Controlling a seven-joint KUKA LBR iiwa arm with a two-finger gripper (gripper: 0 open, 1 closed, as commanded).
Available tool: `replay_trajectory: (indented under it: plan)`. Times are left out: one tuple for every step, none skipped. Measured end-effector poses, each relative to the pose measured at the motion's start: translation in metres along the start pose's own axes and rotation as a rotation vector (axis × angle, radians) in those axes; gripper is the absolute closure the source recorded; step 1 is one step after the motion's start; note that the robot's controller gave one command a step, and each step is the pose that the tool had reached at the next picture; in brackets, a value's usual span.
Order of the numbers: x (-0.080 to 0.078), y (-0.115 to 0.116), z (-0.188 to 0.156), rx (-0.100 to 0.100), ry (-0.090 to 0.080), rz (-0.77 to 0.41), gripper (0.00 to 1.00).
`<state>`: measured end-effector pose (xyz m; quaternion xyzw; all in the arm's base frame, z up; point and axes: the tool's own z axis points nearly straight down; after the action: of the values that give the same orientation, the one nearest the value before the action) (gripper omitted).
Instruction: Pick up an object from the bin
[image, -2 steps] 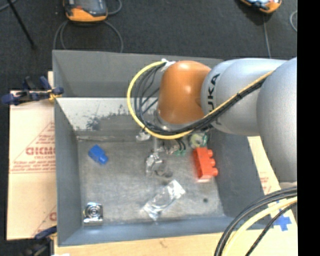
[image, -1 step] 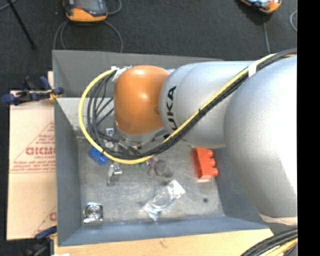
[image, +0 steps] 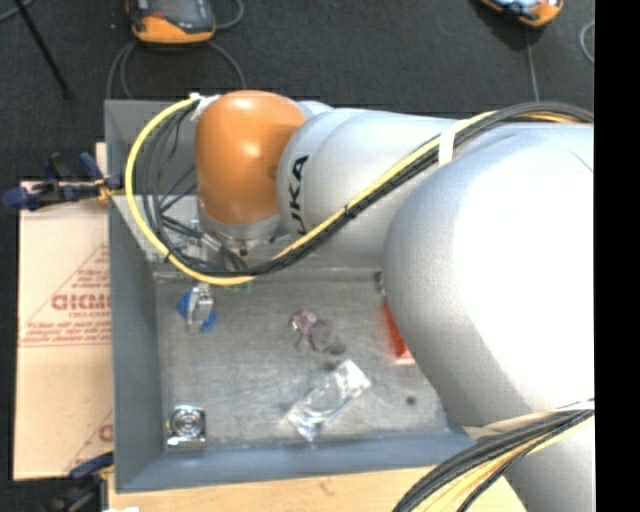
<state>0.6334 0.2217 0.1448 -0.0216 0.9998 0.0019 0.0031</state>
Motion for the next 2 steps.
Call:
replay_trajectory:
  plan:
    - [-0.0153, -0.0297, 0.0613, 0.001, 0.000, 0.065, 0.00]
    - [-0.0152, -0.0305, 0.0630, 0.002, 0.001, 0.065, 1.00]
